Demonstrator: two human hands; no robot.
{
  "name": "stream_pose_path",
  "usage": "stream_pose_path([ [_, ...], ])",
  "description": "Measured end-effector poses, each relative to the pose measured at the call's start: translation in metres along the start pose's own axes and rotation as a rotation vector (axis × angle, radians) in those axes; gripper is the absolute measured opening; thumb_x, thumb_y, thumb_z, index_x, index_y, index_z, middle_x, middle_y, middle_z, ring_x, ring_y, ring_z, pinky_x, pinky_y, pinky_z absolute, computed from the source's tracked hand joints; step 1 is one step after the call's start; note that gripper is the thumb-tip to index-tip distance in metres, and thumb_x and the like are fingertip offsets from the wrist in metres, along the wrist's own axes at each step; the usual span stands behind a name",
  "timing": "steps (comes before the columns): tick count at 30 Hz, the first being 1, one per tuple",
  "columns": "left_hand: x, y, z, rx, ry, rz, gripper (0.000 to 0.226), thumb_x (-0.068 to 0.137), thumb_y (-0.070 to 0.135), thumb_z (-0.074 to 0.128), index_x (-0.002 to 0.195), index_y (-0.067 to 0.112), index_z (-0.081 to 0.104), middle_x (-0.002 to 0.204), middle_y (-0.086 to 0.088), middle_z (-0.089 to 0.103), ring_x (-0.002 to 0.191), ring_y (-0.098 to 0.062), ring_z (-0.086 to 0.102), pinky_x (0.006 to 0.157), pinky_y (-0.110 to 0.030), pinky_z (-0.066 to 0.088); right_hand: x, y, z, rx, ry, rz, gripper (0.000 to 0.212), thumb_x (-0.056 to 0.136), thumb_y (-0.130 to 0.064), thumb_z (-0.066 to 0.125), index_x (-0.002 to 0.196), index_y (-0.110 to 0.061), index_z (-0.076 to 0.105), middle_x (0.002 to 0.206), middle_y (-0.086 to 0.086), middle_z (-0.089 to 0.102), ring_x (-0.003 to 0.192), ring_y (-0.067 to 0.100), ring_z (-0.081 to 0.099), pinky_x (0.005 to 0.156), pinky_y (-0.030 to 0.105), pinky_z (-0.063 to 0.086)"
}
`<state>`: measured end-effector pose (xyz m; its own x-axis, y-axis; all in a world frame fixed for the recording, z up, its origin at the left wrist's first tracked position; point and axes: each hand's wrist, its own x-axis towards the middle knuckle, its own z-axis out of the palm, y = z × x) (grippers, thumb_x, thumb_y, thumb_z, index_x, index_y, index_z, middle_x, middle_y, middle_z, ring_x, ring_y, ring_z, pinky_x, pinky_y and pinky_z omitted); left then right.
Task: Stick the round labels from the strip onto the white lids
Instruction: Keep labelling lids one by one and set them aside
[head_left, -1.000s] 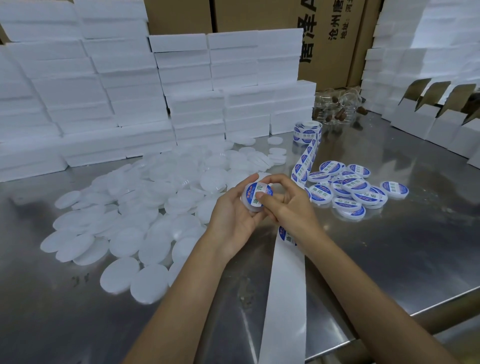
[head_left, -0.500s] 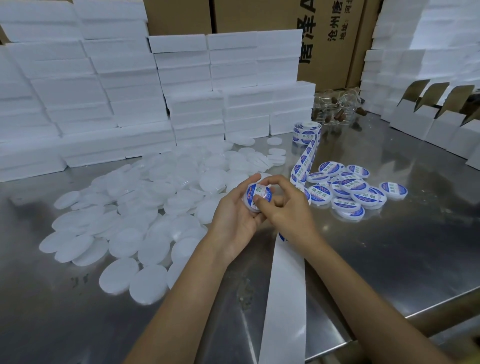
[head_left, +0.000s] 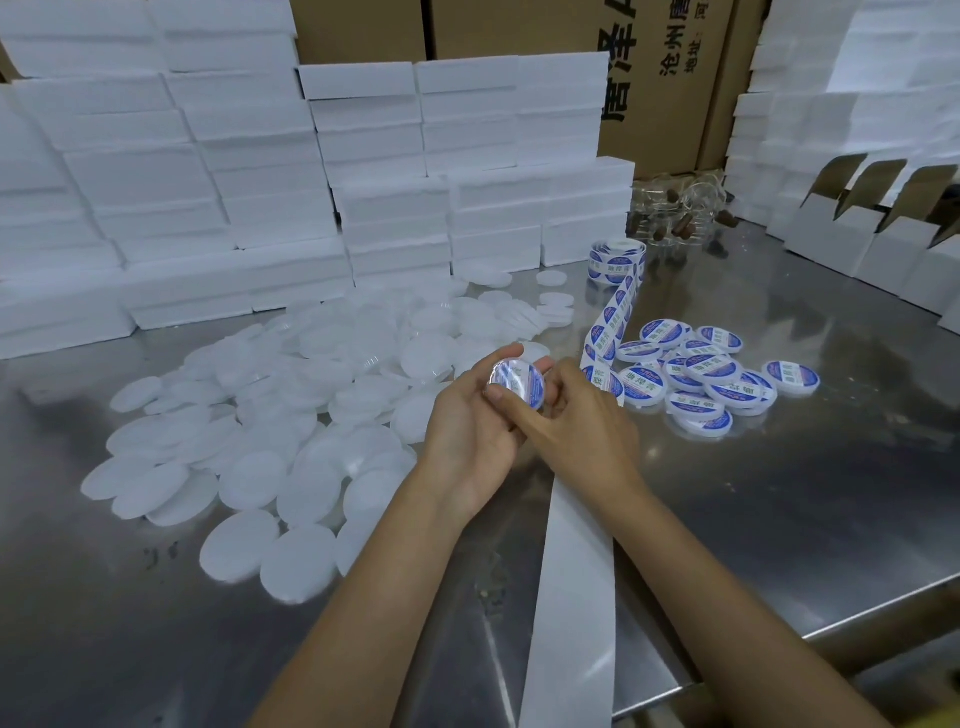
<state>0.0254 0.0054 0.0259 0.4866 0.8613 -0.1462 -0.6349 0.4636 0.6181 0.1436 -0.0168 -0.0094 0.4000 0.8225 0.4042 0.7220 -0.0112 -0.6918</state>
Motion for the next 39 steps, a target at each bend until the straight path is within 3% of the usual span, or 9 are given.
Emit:
stream_pose_path([
  [6,-0.002,-0.001,0.003,0.036,-0.035,-0.003,0.026,0.102,0.017,0.043,0.112,0.01,0.066,0.129,-0.022,0.067,0.109,-0.03,0.067,0.1,-0.038,0.051,0.002,0.002,0.0,-0.009,0.018,-0.07,0.058,0.092,-0.071,0.036,0.067,-0.019,0.043,0.054,-0.004,0.048,0.056,0.008,0.049,0.051,0.03,0.028],
  [9,0.001,-0.003,0.002,0.066,-0.051,-0.001,0.023,0.101,0.018,0.048,0.114,0.011,0.065,0.127,-0.017,0.069,0.112,-0.028,0.065,0.105,-0.039,0.048,0.003,0.004,0.002,0.001,0.043,-0.071,0.05,0.101,-0.057,0.034,0.067,-0.022,0.042,0.057,-0.004,0.052,0.061,0.015,0.052,0.056,0.033,0.035],
  [12,0.003,-0.003,-0.002,0.289,-0.025,0.09,0.026,0.103,0.012,0.048,0.124,0.007,0.063,0.121,-0.014,0.07,0.112,-0.027,0.065,0.107,-0.042,0.048,0.006,0.008,0.002,-0.002,0.07,-0.051,0.045,0.104,-0.049,0.032,0.065,-0.026,0.04,0.06,-0.004,0.053,0.067,0.025,0.056,0.058,0.033,0.037],
  [17,-0.001,0.007,-0.01,0.886,0.061,0.362,0.029,0.095,-0.004,0.062,0.114,0.016,0.071,0.109,-0.013,0.071,0.078,-0.01,0.073,0.071,-0.02,0.058,0.008,0.01,0.001,0.061,0.058,-0.04,0.044,0.106,-0.044,0.035,0.063,-0.036,0.037,0.057,-0.007,0.05,0.059,0.01,0.047,0.053,0.03,0.029],
  [20,-0.005,0.017,-0.013,0.91,0.003,0.337,0.034,0.089,0.0,0.073,0.119,0.016,0.071,0.1,-0.019,0.07,0.062,-0.019,0.068,0.068,-0.022,0.057,0.007,0.008,0.0,0.184,0.032,-0.049,0.042,0.106,-0.04,0.037,0.067,-0.029,0.044,0.058,-0.004,0.051,0.059,0.014,0.047,0.057,0.035,0.035],
  [24,-0.009,0.022,-0.015,0.935,-0.058,0.286,0.043,0.084,0.002,0.079,0.122,0.02,0.072,0.088,-0.006,0.07,0.064,-0.024,0.071,0.069,-0.023,0.058,0.005,0.005,-0.003,0.281,0.004,-0.075,0.04,0.106,-0.036,0.041,0.069,-0.021,0.045,0.056,-0.006,0.044,0.057,0.013,0.041,0.059,0.036,0.035],
  [29,-0.009,0.022,-0.013,0.821,0.06,0.331,0.036,0.08,0.001,0.083,0.112,0.01,0.071,0.086,-0.008,0.077,0.07,-0.026,0.076,0.063,-0.021,0.058,0.006,0.001,-0.006,0.423,-0.029,-0.051,0.045,0.104,-0.046,0.043,0.074,-0.012,0.044,0.059,-0.005,0.043,0.061,0.009,0.04,0.063,0.037,0.037],
  [33,-0.008,0.023,-0.017,0.699,0.16,0.384,0.025,0.084,0.003,0.079,0.106,0.003,0.068,0.09,-0.012,0.078,0.071,-0.022,0.075,0.067,-0.026,0.061,0.0,0.0,-0.003,0.3,-0.112,-0.091,0.053,0.089,-0.069,0.05,0.073,-0.019,0.043,0.057,-0.012,0.044,0.056,0.007,0.039,0.057,0.024,0.033],
  [39,-0.007,0.023,-0.019,0.656,0.161,0.377,0.015,0.091,0.012,0.075,0.101,0.002,0.071,0.088,-0.015,0.077,0.07,-0.023,0.073,0.064,-0.026,0.06,0.001,0.0,-0.002,0.252,-0.096,-0.143,0.052,0.092,-0.053,0.06,0.062,-0.021,0.033,0.051,-0.01,0.037,0.051,0.01,0.033,0.054,0.032,0.028],
])
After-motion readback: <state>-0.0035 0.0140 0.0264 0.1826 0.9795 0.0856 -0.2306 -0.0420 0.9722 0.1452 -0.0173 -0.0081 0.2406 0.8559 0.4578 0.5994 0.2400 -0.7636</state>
